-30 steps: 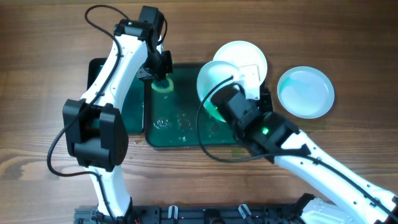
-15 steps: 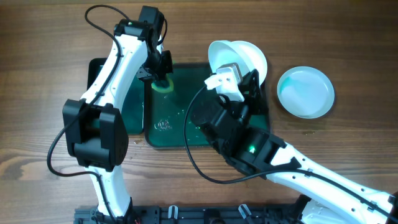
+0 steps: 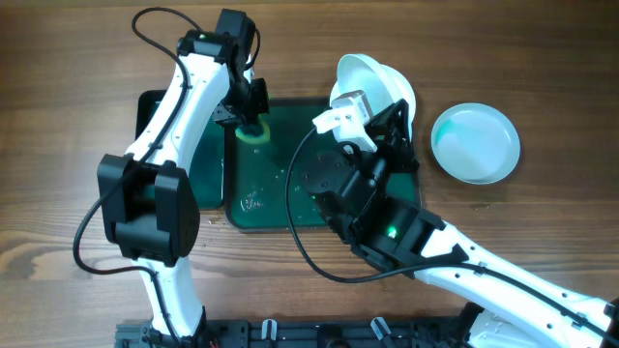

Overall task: Clean dirty plates on tray and stack at the side
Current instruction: 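Lift the plate with the right gripper and carry it to the right, then lower the plate onto the first plate and release, then move the right gripper to the last plate and grip its rim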

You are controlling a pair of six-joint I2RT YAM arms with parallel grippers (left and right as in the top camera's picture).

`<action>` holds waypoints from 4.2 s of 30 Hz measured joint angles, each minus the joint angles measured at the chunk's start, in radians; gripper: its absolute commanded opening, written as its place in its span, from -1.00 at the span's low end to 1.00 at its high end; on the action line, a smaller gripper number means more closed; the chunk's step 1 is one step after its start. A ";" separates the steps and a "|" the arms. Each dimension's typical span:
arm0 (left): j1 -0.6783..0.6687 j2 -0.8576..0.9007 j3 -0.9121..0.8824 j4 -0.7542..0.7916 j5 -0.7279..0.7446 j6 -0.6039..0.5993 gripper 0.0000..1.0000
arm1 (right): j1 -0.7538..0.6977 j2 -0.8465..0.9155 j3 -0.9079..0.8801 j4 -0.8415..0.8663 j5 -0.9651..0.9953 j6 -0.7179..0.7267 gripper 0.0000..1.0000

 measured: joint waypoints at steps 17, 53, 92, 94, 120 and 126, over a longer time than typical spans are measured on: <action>0.000 0.000 0.000 0.004 0.000 0.000 -0.92 | -0.049 -0.001 -0.070 -0.426 -0.484 0.550 -0.91; 0.000 0.000 0.000 0.016 0.000 0.000 -0.92 | -1.321 0.265 -0.077 -0.391 -1.404 0.852 -0.80; 0.000 0.000 0.000 0.016 0.000 0.000 -0.92 | -0.938 0.847 0.526 -0.494 -1.689 0.571 -0.61; 0.000 0.000 0.000 0.017 0.000 0.000 -0.92 | -0.935 0.847 0.529 -0.491 -1.689 0.570 -0.77; 0.000 0.000 0.000 0.016 0.004 0.000 -0.92 | -0.766 0.727 0.450 -0.723 -1.709 0.634 -0.91; -0.030 0.000 0.000 0.024 0.022 0.000 -0.92 | -0.671 0.719 0.302 -0.549 -1.751 0.763 -0.91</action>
